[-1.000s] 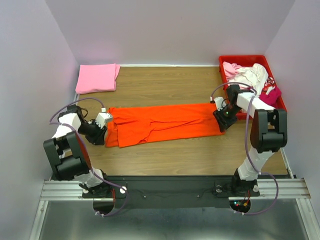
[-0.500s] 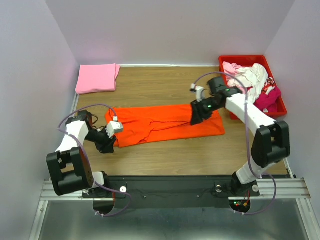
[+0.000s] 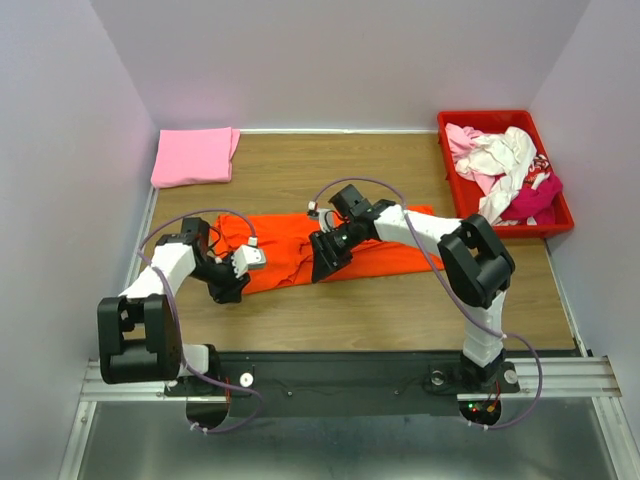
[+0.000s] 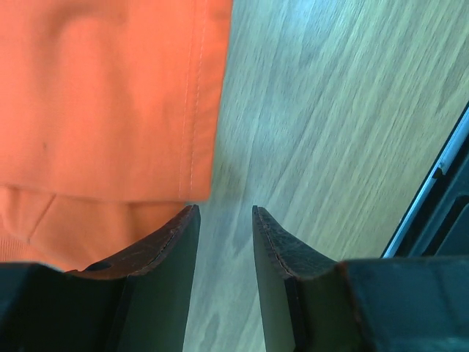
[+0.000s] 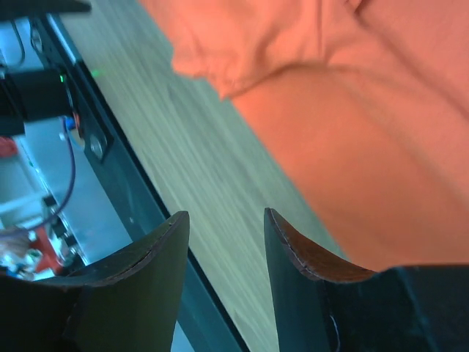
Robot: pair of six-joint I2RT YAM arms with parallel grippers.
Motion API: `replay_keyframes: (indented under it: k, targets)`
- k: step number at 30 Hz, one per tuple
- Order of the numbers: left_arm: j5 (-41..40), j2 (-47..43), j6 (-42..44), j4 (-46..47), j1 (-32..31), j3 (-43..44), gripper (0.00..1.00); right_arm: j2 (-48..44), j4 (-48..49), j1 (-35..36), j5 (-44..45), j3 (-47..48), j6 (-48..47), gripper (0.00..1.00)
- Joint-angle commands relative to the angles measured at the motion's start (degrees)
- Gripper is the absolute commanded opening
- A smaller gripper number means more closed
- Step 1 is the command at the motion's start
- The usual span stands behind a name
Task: Fold and stack the t-shirts
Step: Fold the tshirt
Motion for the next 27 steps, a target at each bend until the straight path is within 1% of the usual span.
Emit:
replay_keyframes:
  k: [1,7,11,14,17,18,20,22,23,27]
  targets:
    - [0.7,3.3,-2.4,1.2,-1.5,0.7,0.46,2.1,8.0,1.0,-1.1,2.9,7.5,0.52]
    - [1.6,8.9,-4.7,1.4,-1.4,2.4,0.47,5.6,11.2,1.9,-0.6,4.3,11.9,0.54]
    - [2.6,9.4,-4.7,1.0,-1.4,3.2,0.47,7.5,12.5,2.9,-2.1,5.3,13.7,0.54]
    - [4.5,9.4,-4.2,-0.4,-1.5,4.5,0.44,7.9,13.0,3.2,-2.6,5.9,14.2,0.54]
    - [6.4,9.3,-3.2,-2.3,-1.4,6.0,0.38,7.8,13.3,3.1,-2.9,6.0,14.3,0.54]
    - [7.0,9.3,-2.9,-2.9,-1.5,6.7,0.32,7.4,13.2,3.1,-2.8,6.0,14.3,0.54]
    - [7.4,9.4,-3.4,-3.2,-1.5,7.3,0.28,7.2,13.3,3.1,-2.5,5.9,14.0,0.54]
    - [8.0,9.7,-3.7,-3.2,-1.4,7.9,0.21,7.2,13.3,3.1,-2.5,6.0,14.0,0.54]
    - [7.9,9.9,-3.9,-2.9,-1.3,8.0,0.15,7.3,13.3,3.1,-2.5,6.1,13.9,0.54]
    - [7.6,10.4,-3.1,-3.3,-1.4,8.0,0.06,6.6,13.2,3.1,-2.2,6.1,13.0,0.54]
